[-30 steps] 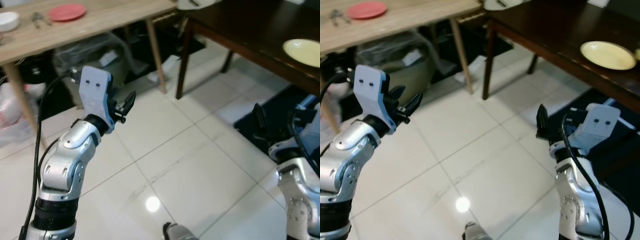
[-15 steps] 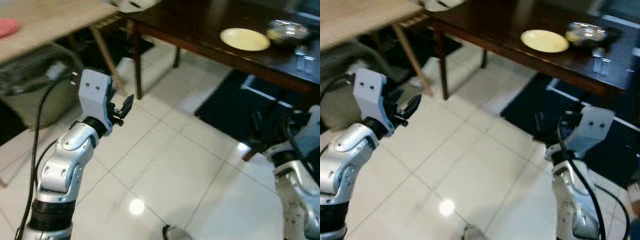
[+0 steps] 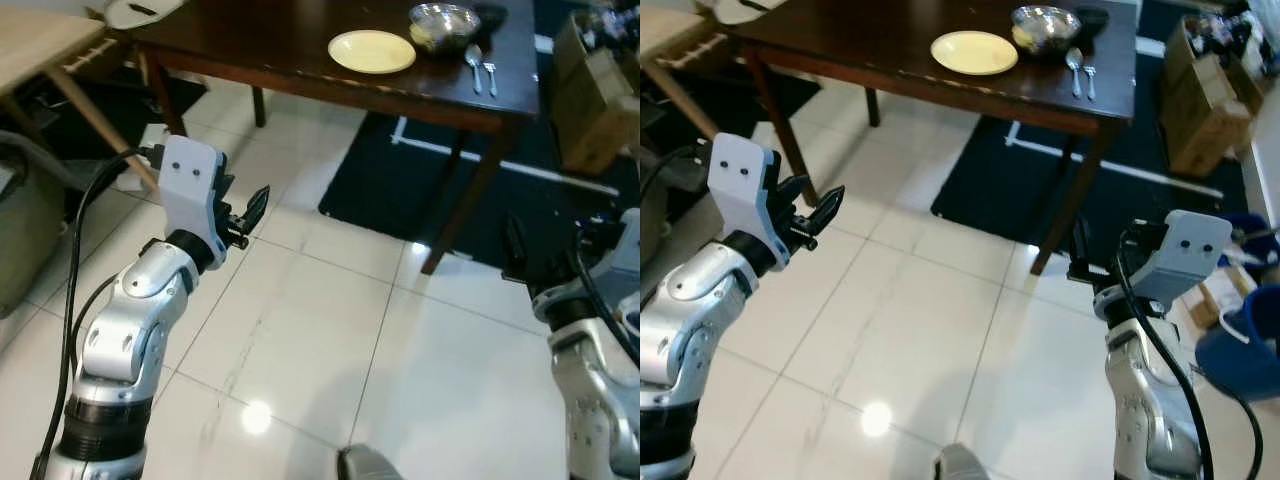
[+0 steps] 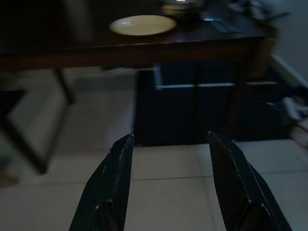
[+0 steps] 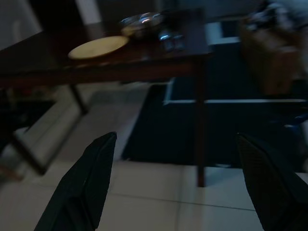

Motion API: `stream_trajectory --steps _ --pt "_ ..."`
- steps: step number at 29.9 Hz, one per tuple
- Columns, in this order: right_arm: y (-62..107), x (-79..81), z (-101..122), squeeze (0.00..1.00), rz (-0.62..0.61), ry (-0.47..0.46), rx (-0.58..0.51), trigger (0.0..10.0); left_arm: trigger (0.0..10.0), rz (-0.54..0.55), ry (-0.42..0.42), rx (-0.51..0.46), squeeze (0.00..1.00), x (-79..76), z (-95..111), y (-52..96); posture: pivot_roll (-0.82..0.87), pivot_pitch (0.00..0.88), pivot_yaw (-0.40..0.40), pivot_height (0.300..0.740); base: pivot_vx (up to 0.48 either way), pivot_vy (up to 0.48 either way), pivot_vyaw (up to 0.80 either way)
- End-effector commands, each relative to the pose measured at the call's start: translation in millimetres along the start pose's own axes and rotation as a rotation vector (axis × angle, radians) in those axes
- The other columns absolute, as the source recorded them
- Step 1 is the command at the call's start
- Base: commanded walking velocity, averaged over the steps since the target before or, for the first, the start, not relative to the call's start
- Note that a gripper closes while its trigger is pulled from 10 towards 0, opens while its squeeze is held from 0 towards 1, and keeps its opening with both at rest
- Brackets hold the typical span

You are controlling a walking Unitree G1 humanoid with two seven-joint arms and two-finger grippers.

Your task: Setting the table

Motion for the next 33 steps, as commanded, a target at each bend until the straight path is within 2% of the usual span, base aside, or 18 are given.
stream_trajectory --steps 1,7,11,13,15,17,19,20,22,25,28,33 --pt "2.1 -2.8 -0.8 0.00 -0.014 -0.003 0.004 10.0 10.0 0.003 -0.008 0.003 0.00 1.2 -0.6 1.5 -0.16 0.073 0.089 0.740 0.000 0.000 -0.80" --pt "2.0 -2.3 -0.9 0.00 -0.011 -0.005 0.004 10.0 10.0 0.001 -0.013 -0.004 0.00 0.5 0.4 -1.1 -0.17 0.073 0.091 0.740 0.000 0.000 -0.80" --pt "7.1 27.8 -9.8 0.00 0.229 -0.145 0.082 10.0 10.0 0.082 -0.059 -0.012 0.00 7.6 -0.4 -3.9 -0.17 0.073 0.093 0.740 0.161 0.000 -0.37" --pt "13.7 46.3 -15.7 0.00 0.364 -0.168 0.131 10.0 10.0 0.136 -0.072 -0.011 0.00 12.6 -1.3 -5.4 -0.17 0.071 0.092 0.740 0.388 -0.277 0.00" --pt "16.9 55.4 -19.9 0.00 0.410 -0.162 0.149 10.0 10.0 0.178 -0.103 -0.010 0.00 17.2 -1.9 -5.8 -0.16 0.070 0.091 0.740 0.388 -0.277 0.00" --pt "17.1 56.4 -20.6 0.00 0.411 -0.159 0.149 10.0 10.0 0.185 -0.110 -0.011 0.00 18.2 -1.9 -5.8 -0.16 0.071 0.091 0.740 0.390 -0.277 0.00" --pt "16.0 56.5 -22.0 0.00 0.402 -0.139 0.148 10.0 10.0 0.186 -0.103 -0.008 0.00 18.4 -2.4 -5.7 -0.16 0.071 0.091 0.740 0.386 -0.277 0.00" --pt "11.4 52.6 -23.0 0.00 0.354 -0.078 0.128 10.0 10.0 0.177 -0.092 -0.002 0.00 17.1 -3.9 -5.2 -0.16 0.070 0.092 0.740 0.405 -0.255 0.00" --pt "7.2 47.5 -20.7 0.00 0.304 -0.038 0.099 10.0 10.0 0.163 -0.092 -0.002 0.00 14.6 -4.7 -5.4 -0.16 0.070 0.092 0.740 0.405 -0.255 0.00" --pt "0.4 32.7 -14.3 0.00 0.191 0.026 0.052 10.0 10.0 0.136 -0.090 -0.010 0.00 9.2 -5.0 -6.5 -0.17 0.070 0.095 0.740 0.411 -0.244 0.00" --pt "-3.5 17.2 -12.7 0.00 0.096 0.086 0.051 10.0 10.0 0.117 -0.092 -0.019 0.00 5.2 -4.5 -8.2 -0.17 0.068 0.097 0.740 0.410 -0.246 0.00" --pt "-4.1 8.1 -12.7 0.00 0.045 0.092 0.047 10.0 10.0 0.108 -0.094 -0.022 0.00 3.2 -4.7 -9.6 -0.18 0.067 0.099 0.740 0.412 -0.146 -0.42"
Point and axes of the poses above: a point about 5 cm out from each wrist's last joint towards the gripper, its own y axis pointing back from the gripper into the wrist, its own z axis along the axis of the wrist's last joint, x = y × z, the point moved 1 cm from there along -y, pointing out of the wrist towards the gripper, and after that the axes turned 6 degrees about -y, right-handed, at the moved point
